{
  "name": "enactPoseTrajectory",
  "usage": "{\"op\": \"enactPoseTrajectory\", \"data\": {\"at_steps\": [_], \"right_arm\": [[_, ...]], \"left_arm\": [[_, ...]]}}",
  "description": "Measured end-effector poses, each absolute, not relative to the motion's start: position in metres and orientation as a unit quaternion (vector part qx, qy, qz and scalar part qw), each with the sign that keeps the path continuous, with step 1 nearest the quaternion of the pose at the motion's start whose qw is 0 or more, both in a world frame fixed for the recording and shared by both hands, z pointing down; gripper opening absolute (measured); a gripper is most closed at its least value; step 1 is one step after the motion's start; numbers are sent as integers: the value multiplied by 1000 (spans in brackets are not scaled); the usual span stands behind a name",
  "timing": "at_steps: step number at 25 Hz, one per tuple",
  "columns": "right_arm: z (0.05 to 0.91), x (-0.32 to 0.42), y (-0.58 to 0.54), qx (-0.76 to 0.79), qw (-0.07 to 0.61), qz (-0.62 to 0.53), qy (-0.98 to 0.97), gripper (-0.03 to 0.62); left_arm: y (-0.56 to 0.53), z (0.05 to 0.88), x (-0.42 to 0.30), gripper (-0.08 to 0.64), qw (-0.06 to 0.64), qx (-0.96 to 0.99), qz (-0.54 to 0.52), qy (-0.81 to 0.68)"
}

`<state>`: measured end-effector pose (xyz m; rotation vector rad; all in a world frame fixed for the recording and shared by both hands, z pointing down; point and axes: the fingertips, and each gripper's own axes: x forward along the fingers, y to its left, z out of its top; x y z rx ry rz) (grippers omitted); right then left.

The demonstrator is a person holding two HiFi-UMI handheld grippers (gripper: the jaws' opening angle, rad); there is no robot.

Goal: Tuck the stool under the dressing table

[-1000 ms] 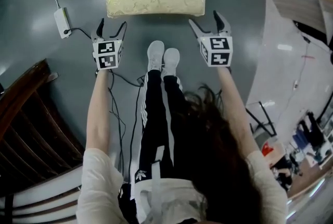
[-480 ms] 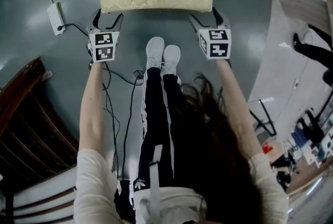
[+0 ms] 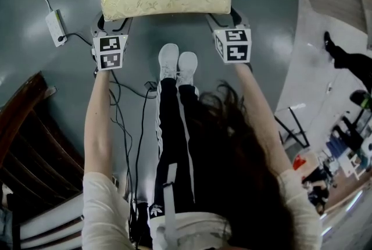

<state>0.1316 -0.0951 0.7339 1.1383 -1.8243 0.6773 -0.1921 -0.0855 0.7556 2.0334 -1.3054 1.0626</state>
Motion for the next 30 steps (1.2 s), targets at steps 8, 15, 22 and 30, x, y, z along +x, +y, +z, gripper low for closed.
{"op": "enactPoseTrajectory", "data": {"at_steps": [8, 15, 22, 30], "right_arm": [[738, 129, -99, 455, 442, 268, -724, 278], [750, 128, -98, 470, 425, 257, -729, 276], [747, 118, -102, 454, 417, 246, -748, 275], [754, 118, -113, 460, 408, 221, -757, 273]], "left_arm": [[-89, 757, -189, 341, 250, 760, 387, -459], [-98, 755, -186, 330, 220, 778, 392, -439], [-101, 749, -191, 330, 214, 775, 403, -437], [-107, 752, -191, 328, 191, 774, 401, -452]]}}
